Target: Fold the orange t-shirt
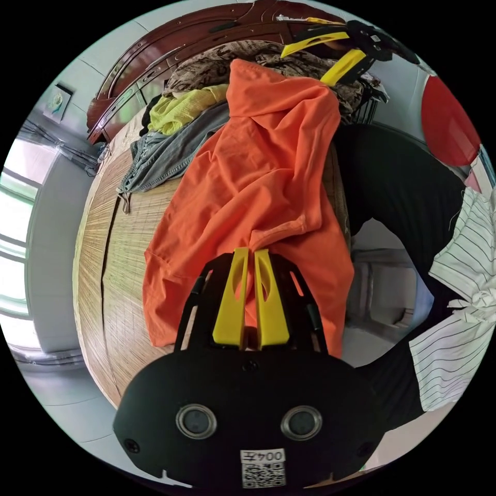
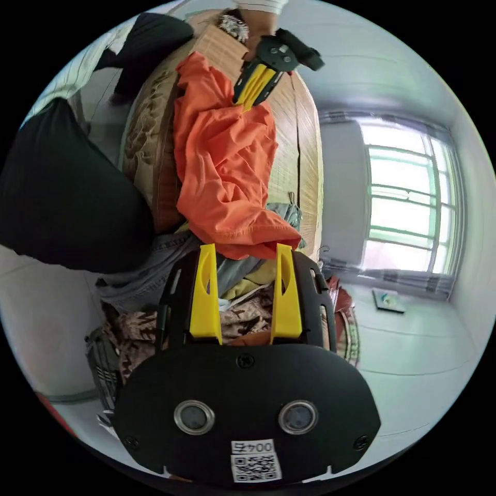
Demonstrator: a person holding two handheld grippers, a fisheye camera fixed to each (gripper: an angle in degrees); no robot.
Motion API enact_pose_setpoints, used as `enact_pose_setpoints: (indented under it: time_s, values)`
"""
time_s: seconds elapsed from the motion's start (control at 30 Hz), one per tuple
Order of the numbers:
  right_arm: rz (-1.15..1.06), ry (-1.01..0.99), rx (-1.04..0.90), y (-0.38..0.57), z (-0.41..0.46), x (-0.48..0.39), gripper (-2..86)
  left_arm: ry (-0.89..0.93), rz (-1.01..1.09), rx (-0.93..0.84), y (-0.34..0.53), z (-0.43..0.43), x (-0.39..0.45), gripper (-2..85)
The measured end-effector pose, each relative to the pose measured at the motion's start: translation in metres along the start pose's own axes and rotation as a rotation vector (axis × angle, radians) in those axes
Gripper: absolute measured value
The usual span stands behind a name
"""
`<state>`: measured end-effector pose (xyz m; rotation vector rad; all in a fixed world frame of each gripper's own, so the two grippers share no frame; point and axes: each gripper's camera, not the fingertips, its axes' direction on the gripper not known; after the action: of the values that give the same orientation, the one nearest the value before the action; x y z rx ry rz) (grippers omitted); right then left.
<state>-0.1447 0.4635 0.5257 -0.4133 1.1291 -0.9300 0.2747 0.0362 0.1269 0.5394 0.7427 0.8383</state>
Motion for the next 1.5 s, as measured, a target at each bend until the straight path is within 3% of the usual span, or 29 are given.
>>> enact_pose_setpoints:
  time_s: [0.37, 0.57, 0.87, 1.13, 1.37, 1.5]
  values:
    - [-0.304, 0.166, 0.09, -0.065, -0.004, -0.013, 13.9, 0.005, 0.009, -0.023, 0.008, 0.004, -0.02, 2.0]
    - [-0.391, 0.173, 0.084, -0.09, -0.004, -0.008, 2.1, 0.04, -0.027, -0.018, 0.02, 0.006, -0.036, 2.2]
    - [-0.399, 0.159, 0.024, -0.09, 0.004, 0.004, 11.5, 0.06, -0.017, -0.05, 0.034, 0.003, -0.057, 2.1]
    - [-0.521, 0.159, 0.017, -0.067, 0.026, 0.003, 11.5, 0.037, 0.015, -0.042, 0.056, -0.02, -0.079, 1.1]
    - [-0.39, 0.111, 0.042, -0.05, 0.035, 0.033, -0.2, 0.163, -0.186, 0.085, 0.117, -0.075, -0.153, 0.5]
    - [-0.043, -0.006, 0.004, -0.023, 0.033, 0.101, -0.8, 0.242, -0.32, 0.193, 0.169, -0.124, -0.204, 0.4]
